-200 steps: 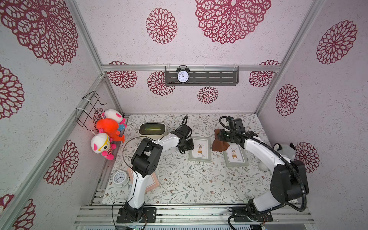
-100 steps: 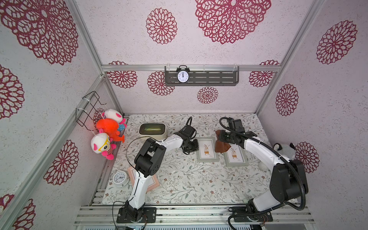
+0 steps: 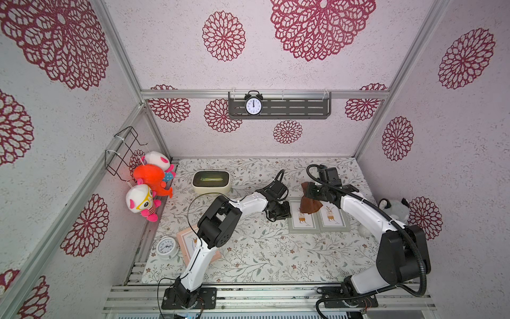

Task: Wipe the picture frame with a cloth
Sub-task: Move the picture frame to the center of the board.

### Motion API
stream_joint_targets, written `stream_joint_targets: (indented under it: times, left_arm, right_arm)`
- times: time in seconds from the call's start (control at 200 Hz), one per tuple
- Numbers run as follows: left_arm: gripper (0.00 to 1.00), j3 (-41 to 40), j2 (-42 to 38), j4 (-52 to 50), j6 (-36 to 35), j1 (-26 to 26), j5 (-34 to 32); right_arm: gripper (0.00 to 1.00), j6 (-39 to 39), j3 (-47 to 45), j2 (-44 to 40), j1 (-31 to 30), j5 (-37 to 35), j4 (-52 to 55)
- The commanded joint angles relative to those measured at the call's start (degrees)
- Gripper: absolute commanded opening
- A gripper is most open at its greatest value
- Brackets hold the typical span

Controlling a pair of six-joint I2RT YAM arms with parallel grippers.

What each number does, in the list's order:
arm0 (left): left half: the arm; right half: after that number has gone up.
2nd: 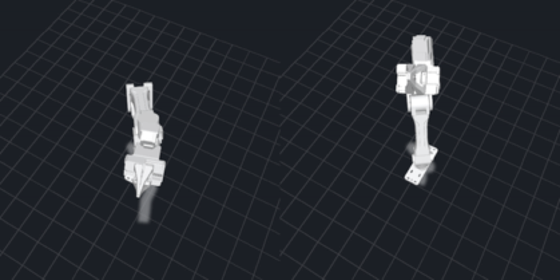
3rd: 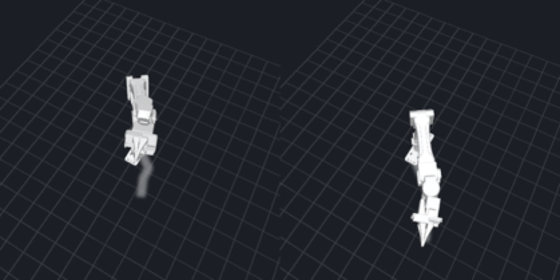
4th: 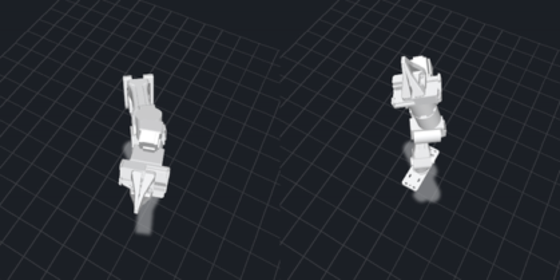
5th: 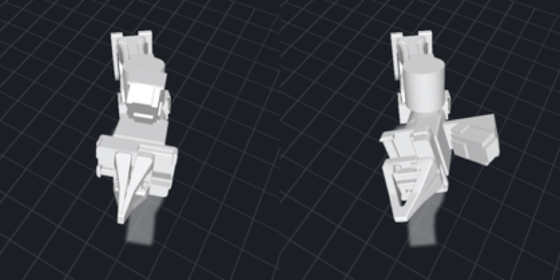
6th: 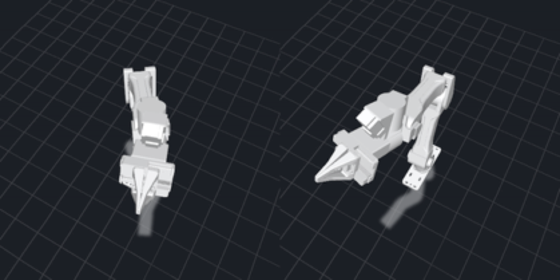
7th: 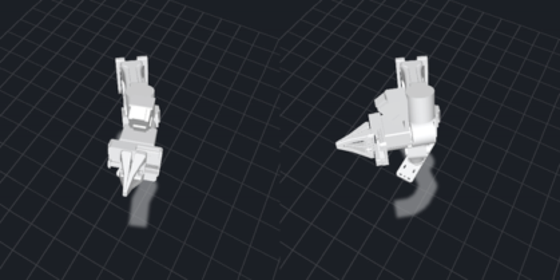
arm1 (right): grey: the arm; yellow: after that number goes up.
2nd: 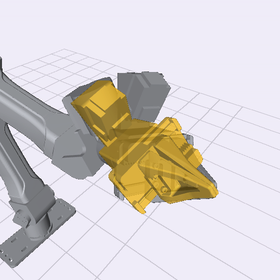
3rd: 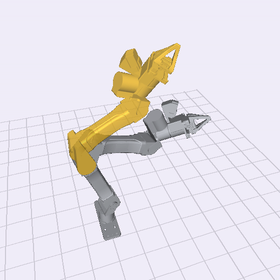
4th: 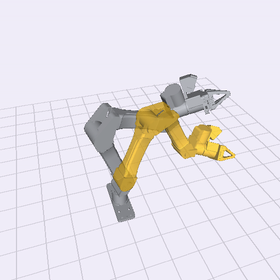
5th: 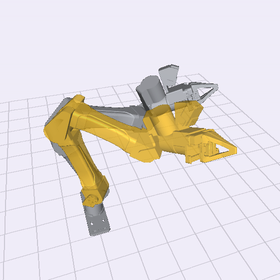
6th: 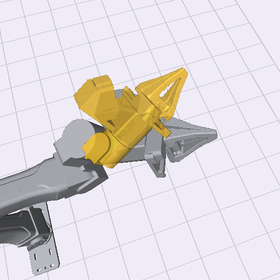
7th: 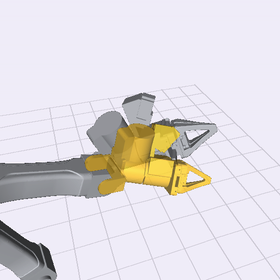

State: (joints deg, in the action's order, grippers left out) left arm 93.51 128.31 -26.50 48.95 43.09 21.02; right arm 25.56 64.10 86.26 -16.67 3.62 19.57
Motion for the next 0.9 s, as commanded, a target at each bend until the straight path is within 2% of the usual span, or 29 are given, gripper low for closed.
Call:
stream_joint_targets:
  times: [0.0,0.155,0.34,0.445,0.525,0.625,0.751,0.891]
  left_arm:
    - [0.52,-1.4,-6.7,-3.9,-1.8,-1.3,-3.9]
    - [0.7,-9.5,-19.0,-7.0,-2.2,-4.2,-11.2]
    - [0.88,-20.4,-32.5,-16.5,-1.4,-7.4,-26.5]
    - [0.99,-26.2,-40.1,-22.2,1.8,-8.9,-34.6]
    - [0.98,-30.4,-45.4,-26.7,5.9,-10.3,-39.0]
    - [0.98,-36.1,-50.8,-30.7,12.2,-11.5,-41.4]
    - [0.98,-43.8,-55.2,-29.7,18.5,-11.7,-39.7]
    - [0.98,-48.2,-56.6,-25.7,19.5,-12.7,-37.5]
  right_arm:
    - [0.0,0.4,0.5,-3.0,0.4,3.9,-1.7]
    - [0.0,-0.1,0.6,-1.3,-0.4,12.8,-4.7]
    - [0.0,0.2,3.0,3.9,-5.9,16.0,-7.0]
    - [0.0,1.0,5.4,8.7,-9.7,16.3,-8.0]
    - [0.0,2.5,7.1,12.6,-12.0,17.0,-9.2]
    - [0.0,4.4,8.9,16.9,-14.2,17.9,-10.7]
    - [0.0,5.6,10.8,20.9,-16.2,18.0,-11.4]
    - [0.0,5.9,12.2,23.4,-17.1,17.0,-10.8]
